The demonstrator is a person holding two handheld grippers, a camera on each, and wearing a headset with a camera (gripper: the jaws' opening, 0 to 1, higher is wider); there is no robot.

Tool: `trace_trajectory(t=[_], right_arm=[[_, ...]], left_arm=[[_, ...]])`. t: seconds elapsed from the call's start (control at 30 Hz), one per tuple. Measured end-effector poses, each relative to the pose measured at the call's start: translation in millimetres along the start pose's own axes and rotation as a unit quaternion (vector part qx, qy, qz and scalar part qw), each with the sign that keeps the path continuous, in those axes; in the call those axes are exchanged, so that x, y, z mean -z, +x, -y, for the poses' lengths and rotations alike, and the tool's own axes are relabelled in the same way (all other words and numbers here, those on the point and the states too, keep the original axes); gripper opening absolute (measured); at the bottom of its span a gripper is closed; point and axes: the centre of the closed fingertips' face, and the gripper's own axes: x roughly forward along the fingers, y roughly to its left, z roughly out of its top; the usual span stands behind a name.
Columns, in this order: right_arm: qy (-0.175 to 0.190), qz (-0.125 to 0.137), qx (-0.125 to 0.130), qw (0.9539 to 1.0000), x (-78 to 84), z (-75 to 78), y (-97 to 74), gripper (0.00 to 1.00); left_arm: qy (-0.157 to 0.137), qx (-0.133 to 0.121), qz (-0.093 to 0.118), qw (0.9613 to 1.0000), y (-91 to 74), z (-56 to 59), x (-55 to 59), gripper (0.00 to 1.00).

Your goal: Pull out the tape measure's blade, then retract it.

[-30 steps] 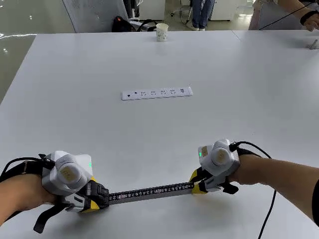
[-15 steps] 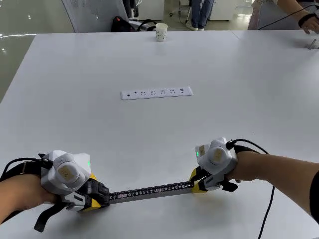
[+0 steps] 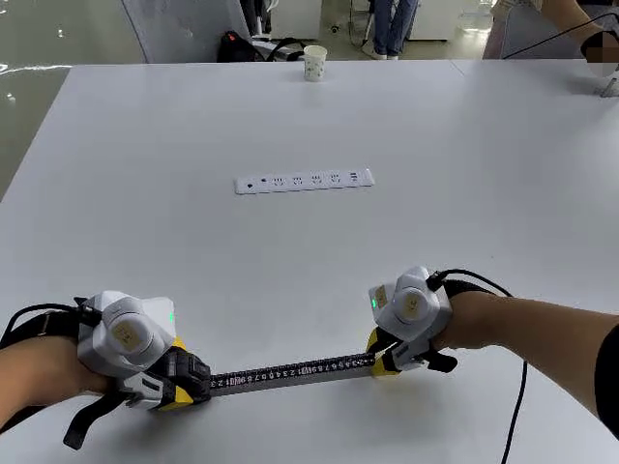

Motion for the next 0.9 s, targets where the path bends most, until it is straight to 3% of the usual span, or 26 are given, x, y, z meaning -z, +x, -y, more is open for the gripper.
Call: trace_trajectory(t=[0.13, 0.2, 0.3, 0.43, 0.53, 0.77, 0.9], right_arm=[[0.004, 0.002, -0.002, 1.0000, -0.3, -0.4, -0.2, 0.12], [-0.027, -0.007, 0.003, 0.9996, -0.2, -1.4, 0.2, 0.12], [-0.016, -0.008, 0.004, 0.9998, -0.4, -1.3, 0.0, 0.12], [-0.017, -0.016, 0.000, 0.9997, -1.2, -3.4, 0.5, 0.15], [-0.019, -0.019, 0.000, 0.9996, -3.3, -3.5, 0.5, 0.24], [-0.014, -0.020, -0.007, 0.9997, -7.7, -6.7, -2.8, 0.28], [0.001, -0.017, -0.010, 0.9998, -8.2, -11.2, -4.4, 0.35]], left_arm=[[-0.002, -0.001, -0.008, 1.0000, -1.6, 1.4, 1.2, 0.35], [-0.006, 0.005, -0.013, 0.9999, -3.6, 1.6, 3.1, 0.35], [0.001, 0.004, -0.037, 0.9993, -5.3, -1.7, 13.0, 0.39], [-0.006, 0.011, -0.027, 0.9996, -10.1, 1.5, 12.0, 0.46], [-0.007, 0.014, -0.022, 0.9996, -12.7, 3.8, 11.6, 0.50], [-0.012, 0.029, -0.010, 0.9995, -18.4, 9.2, 10.6, 0.59], [-0.041, 0.018, 0.002, 0.9990, -20.4, 6.9, 6.0, 0.77]])
